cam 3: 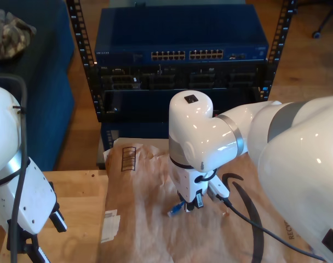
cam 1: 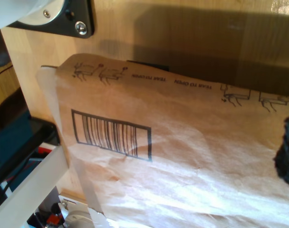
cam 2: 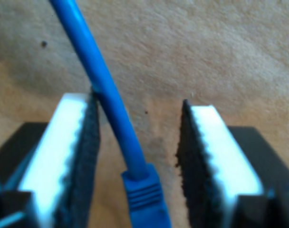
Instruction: Grab the cable and plug it in
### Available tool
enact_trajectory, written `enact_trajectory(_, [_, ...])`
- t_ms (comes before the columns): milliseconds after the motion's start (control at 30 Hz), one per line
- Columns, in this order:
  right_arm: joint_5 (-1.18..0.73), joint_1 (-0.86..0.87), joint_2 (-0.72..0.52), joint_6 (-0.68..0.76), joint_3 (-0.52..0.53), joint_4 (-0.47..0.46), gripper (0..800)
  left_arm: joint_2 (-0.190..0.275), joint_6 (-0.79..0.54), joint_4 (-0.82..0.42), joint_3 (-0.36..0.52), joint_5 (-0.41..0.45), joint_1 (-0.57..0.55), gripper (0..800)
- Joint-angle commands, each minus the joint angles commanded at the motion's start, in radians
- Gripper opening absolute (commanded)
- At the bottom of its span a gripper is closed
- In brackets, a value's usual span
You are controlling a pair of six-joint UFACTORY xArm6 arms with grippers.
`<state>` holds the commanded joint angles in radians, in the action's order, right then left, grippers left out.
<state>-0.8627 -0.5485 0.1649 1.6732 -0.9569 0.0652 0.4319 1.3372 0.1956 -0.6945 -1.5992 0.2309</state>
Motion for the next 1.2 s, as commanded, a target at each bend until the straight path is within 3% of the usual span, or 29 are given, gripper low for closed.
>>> enact_trajectory(133, [0.028, 0.002, 0.0, 0.005, 0.005, 0.0, 52, 0.0, 0.0, 0.0, 0.0, 0.002, 0.0, 800])
enact_trajectory(367, [0.025, 0.0, -0.068, 0.054, 0.006, 0.005, 29, 0.0, 0.002, 0.009, -0.035, 0.0, 0.0, 800])
enact_trajectory(633, [-0.109, 0.104, -0.324, 0.121, 0.009, 0.006, 24, -0.017, 0.008, 0.273, -0.121, 0.011, -0.008, 800])
enact_trajectory(800, [-0.232, 0.242, -0.493, 0.123, 0.061, 0.014, 24, -0.089, 0.026, 0.445, -0.236, 0.009, -0.091, 800])
enact_trajectory(933, [-0.345, 0.313, -0.589, 0.121, 0.091, 0.109, 24, -0.187, 0.103, 0.499, -0.316, 0.012, -0.176, 800])
enact_trajectory(1067, [-0.473, 0.445, -0.638, 0.11, 0.091, 0.267, 24, -0.193, 0.11, 0.5, -0.405, 0.012, -0.267, 800])
enact_trajectory(1200, [-0.543, 0.477, -0.669, 0.087, 0.08, 0.325, 23, -0.201, 0.112, 0.526, -0.499, 0.012, -0.331, 800])
